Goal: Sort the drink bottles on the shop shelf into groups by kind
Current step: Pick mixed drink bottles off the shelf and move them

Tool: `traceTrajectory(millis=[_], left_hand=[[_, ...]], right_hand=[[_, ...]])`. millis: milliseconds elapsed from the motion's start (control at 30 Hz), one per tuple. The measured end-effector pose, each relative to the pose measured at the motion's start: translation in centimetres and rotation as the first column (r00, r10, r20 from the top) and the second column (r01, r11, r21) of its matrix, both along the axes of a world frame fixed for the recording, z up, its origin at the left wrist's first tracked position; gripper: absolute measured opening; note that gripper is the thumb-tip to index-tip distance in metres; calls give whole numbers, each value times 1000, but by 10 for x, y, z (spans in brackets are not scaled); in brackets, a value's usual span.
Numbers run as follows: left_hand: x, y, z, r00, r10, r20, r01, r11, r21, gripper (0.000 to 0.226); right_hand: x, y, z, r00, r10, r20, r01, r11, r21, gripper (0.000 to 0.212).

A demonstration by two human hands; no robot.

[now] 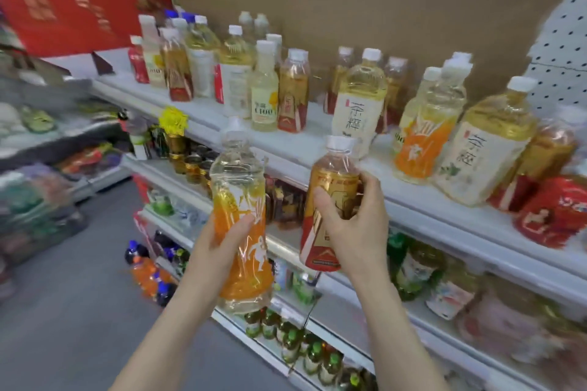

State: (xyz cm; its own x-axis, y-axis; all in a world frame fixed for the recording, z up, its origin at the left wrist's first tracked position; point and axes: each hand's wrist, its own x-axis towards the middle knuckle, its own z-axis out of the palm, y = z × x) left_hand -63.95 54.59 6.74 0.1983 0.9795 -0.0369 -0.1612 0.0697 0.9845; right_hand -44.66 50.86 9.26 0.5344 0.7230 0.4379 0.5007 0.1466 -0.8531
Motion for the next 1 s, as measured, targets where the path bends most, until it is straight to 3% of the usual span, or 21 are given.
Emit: traceTrajectory(millis=[67, 167, 333, 433, 567, 800, 1000], left_hand=[[-19, 19, 1, 1000, 13, -3, -12, 1000, 4, 74], [-34, 49, 4, 1000, 17, 8, -17, 1000, 9, 52], [-38, 111, 11, 1000, -1, -12, 2, 997, 75, 45], [-33, 151, 19, 999, -43, -34, 47, 989, 138, 54], [-26, 203, 31, 995, -79, -53, 89, 975, 202, 61], [-19, 272, 31, 994, -114, -4, 112, 976, 185, 70], [-16, 308, 30, 976, -212, 38, 203, 964, 173, 58]], right_hand=[[-19, 23, 2, 1000, 13, 9, -13, 1000, -5, 54], [-35, 56, 10, 999, 12, 33, -11, 1000, -4, 53], [-27, 117, 35, 987, -99, 124, 90, 993, 73, 55], [-10, 158, 49, 958, -213, 190, 193, 974, 120, 60], [7, 206, 52, 900, -340, 273, 335, 940, 68, 62], [9, 253, 48, 816, -442, 372, 481, 876, -14, 76], [22, 294, 50, 733, -557, 391, 622, 781, -52, 76]])
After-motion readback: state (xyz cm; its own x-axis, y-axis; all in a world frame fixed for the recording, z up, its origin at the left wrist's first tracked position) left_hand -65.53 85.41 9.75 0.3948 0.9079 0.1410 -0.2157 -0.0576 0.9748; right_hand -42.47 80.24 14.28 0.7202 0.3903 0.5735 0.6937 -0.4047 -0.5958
